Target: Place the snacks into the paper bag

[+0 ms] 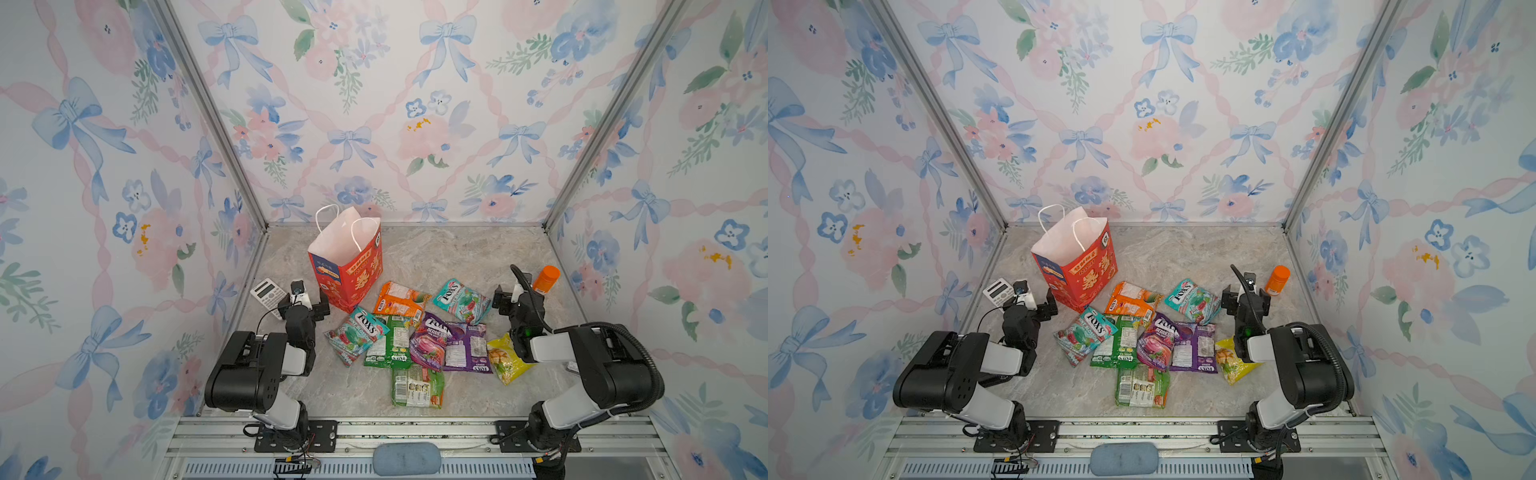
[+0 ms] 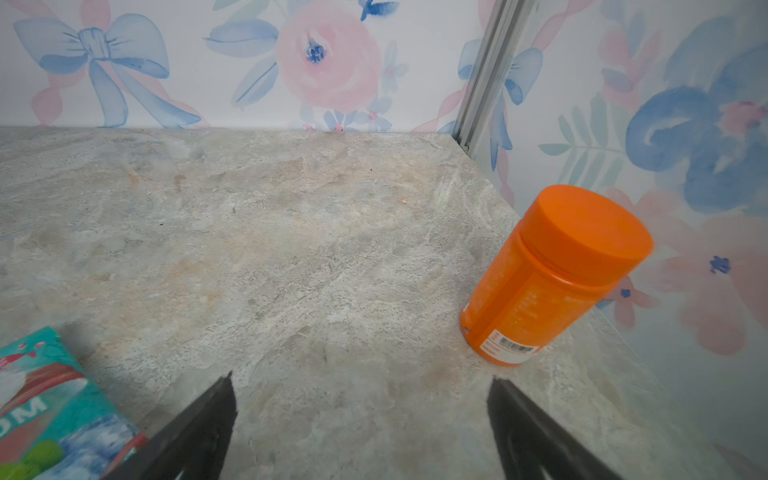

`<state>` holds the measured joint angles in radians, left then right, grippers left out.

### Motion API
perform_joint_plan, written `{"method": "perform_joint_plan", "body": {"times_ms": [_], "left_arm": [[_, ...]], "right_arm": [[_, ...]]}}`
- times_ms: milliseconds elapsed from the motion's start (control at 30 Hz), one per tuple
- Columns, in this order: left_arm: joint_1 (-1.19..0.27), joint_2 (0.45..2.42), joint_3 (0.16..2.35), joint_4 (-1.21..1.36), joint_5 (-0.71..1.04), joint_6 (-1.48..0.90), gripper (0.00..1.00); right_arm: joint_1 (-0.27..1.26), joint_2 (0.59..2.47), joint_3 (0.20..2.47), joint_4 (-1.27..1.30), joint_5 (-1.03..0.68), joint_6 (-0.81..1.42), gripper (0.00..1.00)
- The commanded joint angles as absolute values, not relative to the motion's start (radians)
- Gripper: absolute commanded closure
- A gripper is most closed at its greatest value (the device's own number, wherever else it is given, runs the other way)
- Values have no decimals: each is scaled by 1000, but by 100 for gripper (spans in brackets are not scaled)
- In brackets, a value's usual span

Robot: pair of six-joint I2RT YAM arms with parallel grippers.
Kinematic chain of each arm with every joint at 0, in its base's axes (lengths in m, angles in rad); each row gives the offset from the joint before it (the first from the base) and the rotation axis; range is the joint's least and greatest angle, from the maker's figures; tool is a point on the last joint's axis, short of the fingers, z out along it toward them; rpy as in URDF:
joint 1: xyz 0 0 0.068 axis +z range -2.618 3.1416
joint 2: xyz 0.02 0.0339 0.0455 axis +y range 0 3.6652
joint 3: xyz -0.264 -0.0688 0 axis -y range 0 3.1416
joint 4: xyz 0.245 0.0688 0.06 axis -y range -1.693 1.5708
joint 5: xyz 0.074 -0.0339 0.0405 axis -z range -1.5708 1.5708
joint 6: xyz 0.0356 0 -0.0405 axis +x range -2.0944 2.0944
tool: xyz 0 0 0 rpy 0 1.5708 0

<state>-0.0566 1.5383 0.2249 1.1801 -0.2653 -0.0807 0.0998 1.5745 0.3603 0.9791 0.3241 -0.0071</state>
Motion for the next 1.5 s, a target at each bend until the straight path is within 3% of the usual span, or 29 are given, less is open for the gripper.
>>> {"method": "perform_joint_plan", "body": {"times_ms": [0,1167,1333,1467], "left_arm": [[-60,1547,237,1180,-273,-64,2],[-62,1523,253,1143,-268,-56,2],[-80,1407,329,919,-322,-51,2],[-97,1277,321,809,-370,-113,2]], "right_arm": [[97,1561,366,974,317,6,3],[70,1546,372,950,267,25,3],[74,1428,430,744,318,32,3],[121,1292,600,351,463,133,3]]}}
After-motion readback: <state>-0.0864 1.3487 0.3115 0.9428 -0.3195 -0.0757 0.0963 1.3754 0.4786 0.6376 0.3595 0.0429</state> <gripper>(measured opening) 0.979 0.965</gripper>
